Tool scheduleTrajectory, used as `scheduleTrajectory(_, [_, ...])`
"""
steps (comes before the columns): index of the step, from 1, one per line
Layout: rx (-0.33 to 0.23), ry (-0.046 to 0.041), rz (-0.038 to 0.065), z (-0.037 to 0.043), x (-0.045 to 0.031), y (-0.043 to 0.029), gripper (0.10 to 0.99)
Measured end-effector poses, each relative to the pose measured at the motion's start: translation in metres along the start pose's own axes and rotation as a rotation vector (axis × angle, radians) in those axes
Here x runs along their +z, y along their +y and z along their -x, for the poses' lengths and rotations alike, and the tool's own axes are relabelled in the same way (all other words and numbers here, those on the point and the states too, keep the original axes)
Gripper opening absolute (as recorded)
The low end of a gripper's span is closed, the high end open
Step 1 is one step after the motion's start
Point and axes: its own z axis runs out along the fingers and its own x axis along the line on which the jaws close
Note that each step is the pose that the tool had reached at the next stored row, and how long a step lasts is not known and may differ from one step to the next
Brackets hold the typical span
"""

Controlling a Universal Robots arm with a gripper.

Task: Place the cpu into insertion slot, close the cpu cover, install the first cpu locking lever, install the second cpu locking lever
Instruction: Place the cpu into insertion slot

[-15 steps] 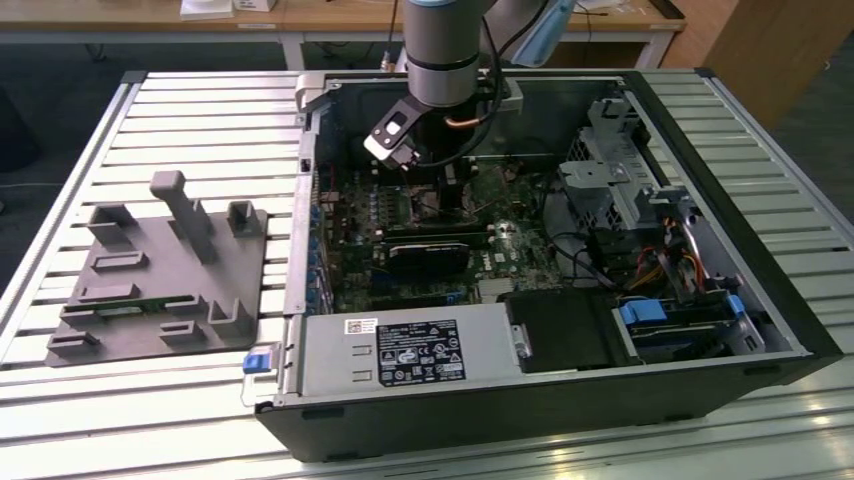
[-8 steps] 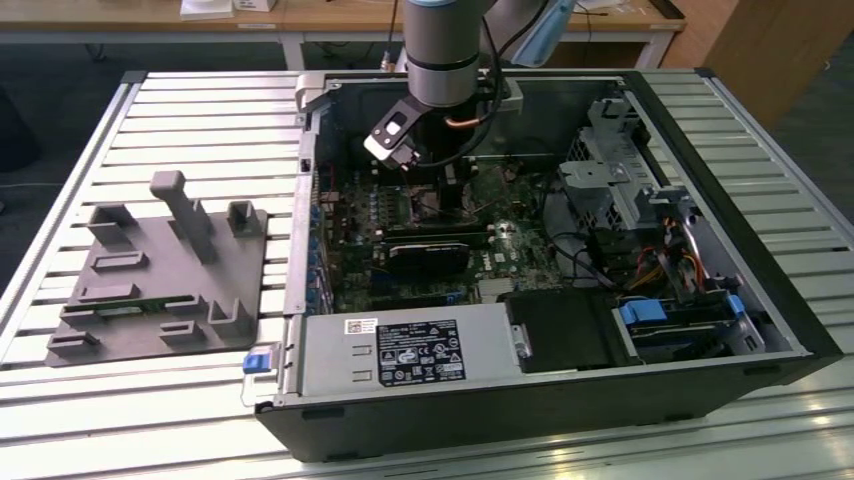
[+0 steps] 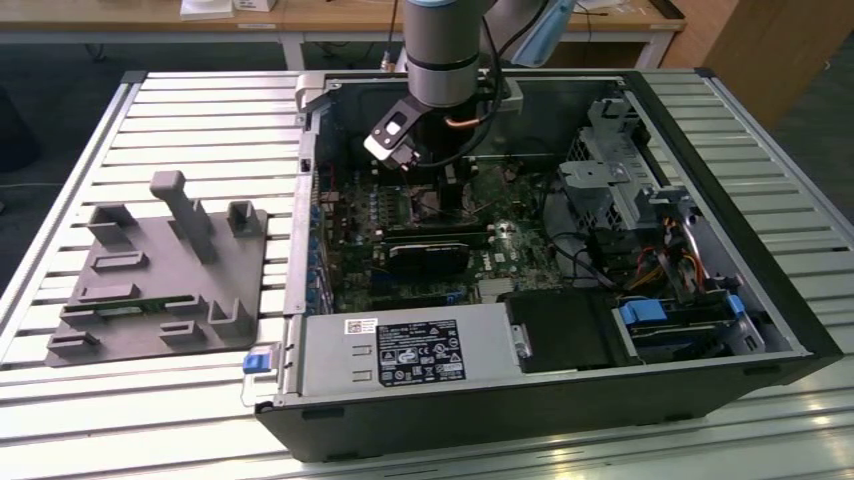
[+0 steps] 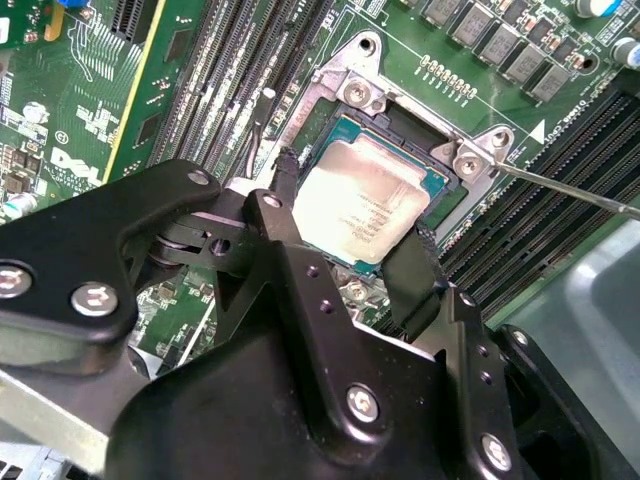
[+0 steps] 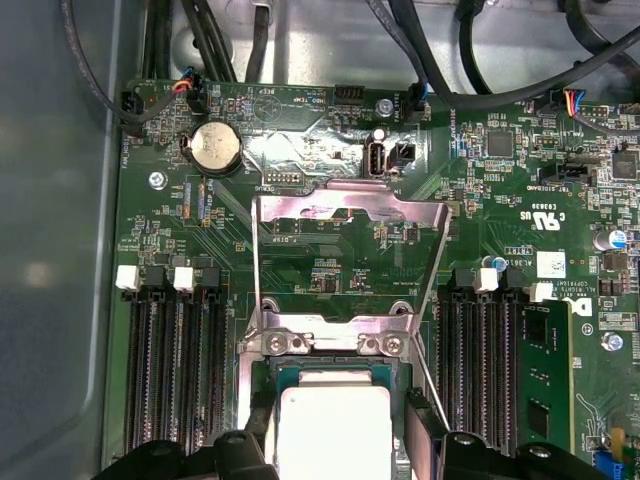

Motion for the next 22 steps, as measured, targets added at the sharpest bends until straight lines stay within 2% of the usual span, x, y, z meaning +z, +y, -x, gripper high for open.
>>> scheduleTrajectory(5, [0.000,0.0000,0.000,0.0004,-0.0070,0.0006,0.616])
scheduleTrajectory(10, [0.000,0.0000,-0.001,0.0010,-0.0182,0.0015,0.600])
scheduleTrajectory(11, [0.000,-0.0001,-0.002,0.0010,-0.0199,0.0016,0.537])
scheduleTrajectory(12, [0.000,-0.0001,-0.003,0.0011,-0.0213,0.0019,0.537])
scheduleTrajectory(14, [0.000,0.0000,-0.006,0.0012,-0.0238,0.0023,0.420])
scheduleTrajectory(15, [0.000,0.0001,-0.008,0.0013,-0.0247,0.0025,0.420])
scheduleTrajectory(17, [-0.001,0.0013,-0.013,0.0014,-0.0256,0.0032,0.302])
scheduleTrajectory(18, [-0.001,0.0023,-0.017,0.0015,-0.0256,0.0039,0.302])
scheduleTrajectory(20, [-0.001,0.0074,-0.024,0.0025,-0.0256,0.0047,0.184])
scheduleTrajectory(21, [0.000,0.0119,-0.027,0.0032,-0.0256,0.0050,0.184])
scheduleTrajectory(22, [0.000,0.0160,-0.029,0.0038,-0.0255,0.0053,0.125])
